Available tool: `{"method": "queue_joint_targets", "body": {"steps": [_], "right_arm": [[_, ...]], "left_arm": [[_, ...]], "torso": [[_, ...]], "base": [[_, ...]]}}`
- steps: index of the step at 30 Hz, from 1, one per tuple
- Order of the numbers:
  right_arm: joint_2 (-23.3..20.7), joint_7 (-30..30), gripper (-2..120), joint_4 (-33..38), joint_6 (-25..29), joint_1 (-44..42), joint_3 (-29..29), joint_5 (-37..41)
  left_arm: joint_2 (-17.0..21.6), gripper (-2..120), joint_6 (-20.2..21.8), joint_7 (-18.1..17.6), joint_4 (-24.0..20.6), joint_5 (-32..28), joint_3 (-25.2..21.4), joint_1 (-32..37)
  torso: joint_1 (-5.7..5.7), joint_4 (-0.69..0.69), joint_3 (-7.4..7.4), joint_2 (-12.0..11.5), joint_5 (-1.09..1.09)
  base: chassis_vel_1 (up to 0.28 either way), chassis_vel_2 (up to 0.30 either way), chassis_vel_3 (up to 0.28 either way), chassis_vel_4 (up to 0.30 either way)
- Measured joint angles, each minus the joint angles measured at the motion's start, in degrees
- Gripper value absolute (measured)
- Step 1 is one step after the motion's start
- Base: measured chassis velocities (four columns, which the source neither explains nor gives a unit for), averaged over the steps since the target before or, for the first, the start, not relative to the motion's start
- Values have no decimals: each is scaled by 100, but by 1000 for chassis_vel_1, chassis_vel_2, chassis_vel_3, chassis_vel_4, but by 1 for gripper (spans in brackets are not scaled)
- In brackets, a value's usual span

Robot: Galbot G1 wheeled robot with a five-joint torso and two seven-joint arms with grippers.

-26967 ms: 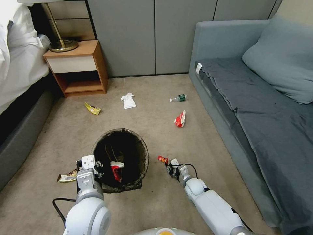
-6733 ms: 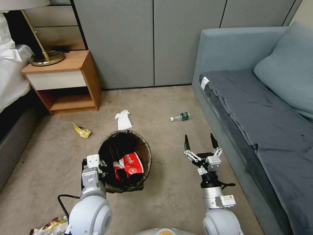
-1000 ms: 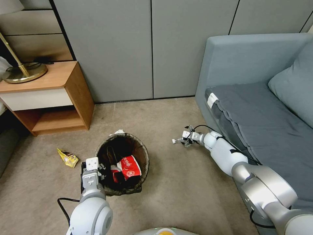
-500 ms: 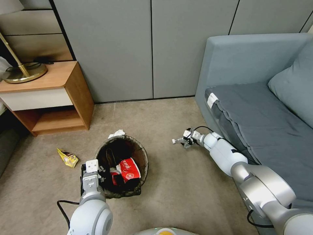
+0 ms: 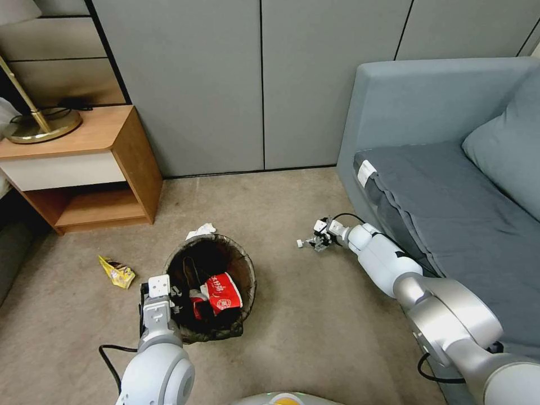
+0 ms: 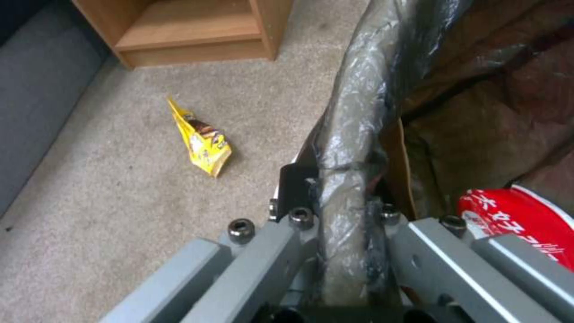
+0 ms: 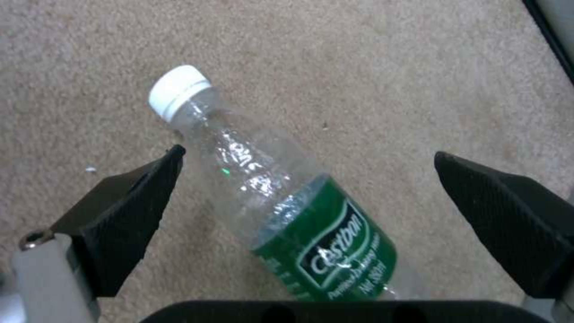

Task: Pick up the trash bin, then pick up the garbage from the floor and place it into the trash bin.

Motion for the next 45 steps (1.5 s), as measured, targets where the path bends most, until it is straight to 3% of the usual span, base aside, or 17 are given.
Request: {"method": "queue_joint_targets", "body": {"steps": [45], "right_arm": [[160,187,100,-86,-272,-200,506,61]], "left_arm": [[49,0,44,-20,261,8,146,-287]], "torso": [[0,0,0,0,0]], "base": [[0,0,0,0]]}}
